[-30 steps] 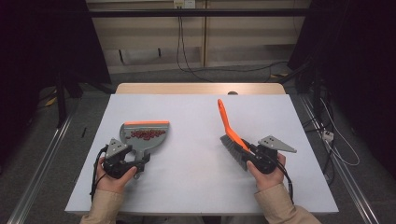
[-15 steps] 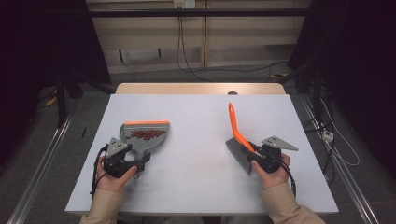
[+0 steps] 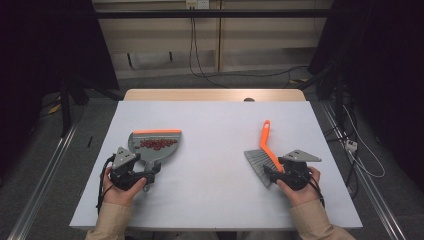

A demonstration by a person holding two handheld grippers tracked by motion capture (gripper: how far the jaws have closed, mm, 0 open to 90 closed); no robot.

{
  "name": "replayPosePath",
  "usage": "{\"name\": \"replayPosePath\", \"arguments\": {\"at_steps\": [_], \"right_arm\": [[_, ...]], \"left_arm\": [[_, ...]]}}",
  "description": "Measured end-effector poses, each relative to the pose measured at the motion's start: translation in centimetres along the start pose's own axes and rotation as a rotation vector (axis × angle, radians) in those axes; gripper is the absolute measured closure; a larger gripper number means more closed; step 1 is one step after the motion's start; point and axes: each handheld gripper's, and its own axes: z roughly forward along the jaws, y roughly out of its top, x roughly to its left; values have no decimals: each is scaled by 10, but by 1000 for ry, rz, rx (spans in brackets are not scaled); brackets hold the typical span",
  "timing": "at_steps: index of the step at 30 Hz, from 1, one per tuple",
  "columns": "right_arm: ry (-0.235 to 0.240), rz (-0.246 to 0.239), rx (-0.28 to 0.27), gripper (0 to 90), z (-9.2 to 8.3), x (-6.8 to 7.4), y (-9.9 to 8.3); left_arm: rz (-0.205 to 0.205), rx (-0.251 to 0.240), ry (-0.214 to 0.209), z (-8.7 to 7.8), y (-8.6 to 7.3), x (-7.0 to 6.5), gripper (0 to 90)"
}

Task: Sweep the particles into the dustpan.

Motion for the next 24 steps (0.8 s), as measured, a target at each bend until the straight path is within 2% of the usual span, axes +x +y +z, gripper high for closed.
{"name": "replayPosePath", "arguments": {"at_steps": [1,2,4,5,7,9,10,14,17,18,20,23,24], "right_arm": [[14,-5,-23,366,-3,-2,1],[10,-12,-39,381,-5,-4,1],[-13,-38,-64,480,-6,-10,1],[-21,-33,-68,532,-5,-14,1],[-38,-40,-57,671,0,-21,2],[-90,-73,-30,745,3,-27,3],[-102,-82,-26,798,4,-31,3],[-137,-113,36,870,9,-37,0],[-106,-117,75,882,11,-35,-4],[-91,-107,73,896,10,-32,-6],[-77,-118,74,896,8,-27,-7],[-23,-96,69,896,5,-22,-9],[-22,-101,66,894,4,-19,-10]], "left_arm": [[0,3,1,0,0,0,171],[-1,3,2,0,0,0,170],[0,2,1,0,0,0,171],[2,2,2,0,0,0,171],[-2,-4,2,0,0,1,171],[-1,-3,5,0,0,2,170],[-1,-3,6,0,0,2,171],[2,-1,5,1,-1,3,169],[4,-4,4,0,0,2,168],[5,-4,2,0,0,2,168],[7,-3,2,0,0,2,167],[8,-4,4,0,0,2,167],[8,-4,3,-1,0,2,167]]}}
